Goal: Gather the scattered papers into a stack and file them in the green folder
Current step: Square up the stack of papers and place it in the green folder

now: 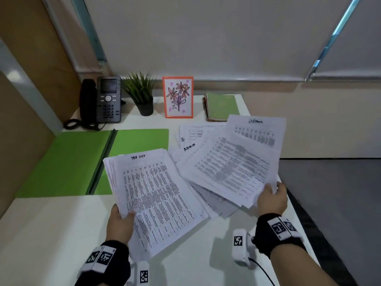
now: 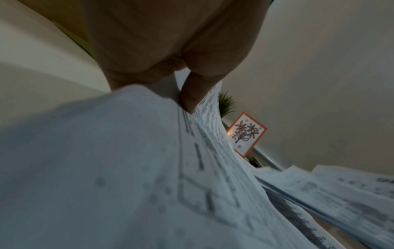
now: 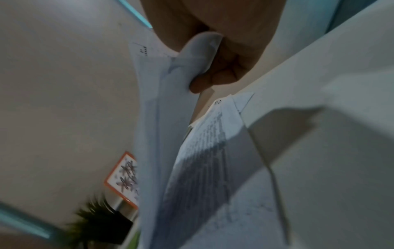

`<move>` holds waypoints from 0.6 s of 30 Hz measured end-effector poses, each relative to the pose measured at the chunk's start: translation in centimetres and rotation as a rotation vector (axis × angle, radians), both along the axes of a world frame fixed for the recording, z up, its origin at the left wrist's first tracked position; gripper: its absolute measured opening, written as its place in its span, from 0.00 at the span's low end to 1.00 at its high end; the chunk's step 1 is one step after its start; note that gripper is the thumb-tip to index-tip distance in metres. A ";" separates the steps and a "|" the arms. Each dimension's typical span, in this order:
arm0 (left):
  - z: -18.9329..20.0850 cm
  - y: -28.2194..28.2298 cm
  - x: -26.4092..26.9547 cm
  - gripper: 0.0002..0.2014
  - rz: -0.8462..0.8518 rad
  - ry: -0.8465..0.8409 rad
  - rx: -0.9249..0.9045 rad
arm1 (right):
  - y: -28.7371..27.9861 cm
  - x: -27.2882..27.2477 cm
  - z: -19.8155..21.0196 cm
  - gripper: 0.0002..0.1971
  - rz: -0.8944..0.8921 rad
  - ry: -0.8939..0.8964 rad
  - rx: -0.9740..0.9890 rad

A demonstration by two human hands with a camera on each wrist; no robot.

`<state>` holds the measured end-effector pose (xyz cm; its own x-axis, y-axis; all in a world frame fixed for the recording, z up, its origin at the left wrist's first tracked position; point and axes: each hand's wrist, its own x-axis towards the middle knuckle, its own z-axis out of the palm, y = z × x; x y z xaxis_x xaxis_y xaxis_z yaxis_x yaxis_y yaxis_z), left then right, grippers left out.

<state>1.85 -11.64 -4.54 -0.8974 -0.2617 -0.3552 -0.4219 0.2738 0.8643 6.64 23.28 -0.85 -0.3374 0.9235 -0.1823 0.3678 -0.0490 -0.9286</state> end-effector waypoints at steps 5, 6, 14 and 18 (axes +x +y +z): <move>-0.7 -0.9 0.0 0.18 -0.007 -0.070 -0.014 | -0.5 -0.7 1.8 0.10 -0.032 0.146 -0.032; -0.7 -0.9 0.0 0.18 -0.011 -0.080 -0.015 | -0.8 -0.8 2.1 0.08 -0.012 0.166 -0.050; -1.6 -0.4 0.1 0.26 0.095 -0.221 0.144 | -8.0 -0.7 -0.4 0.11 0.256 0.088 -0.146; -2.2 -0.1 0.6 0.45 0.249 -0.327 0.496 | -11.7 0.4 -2.7 0.04 0.416 -0.056 -0.182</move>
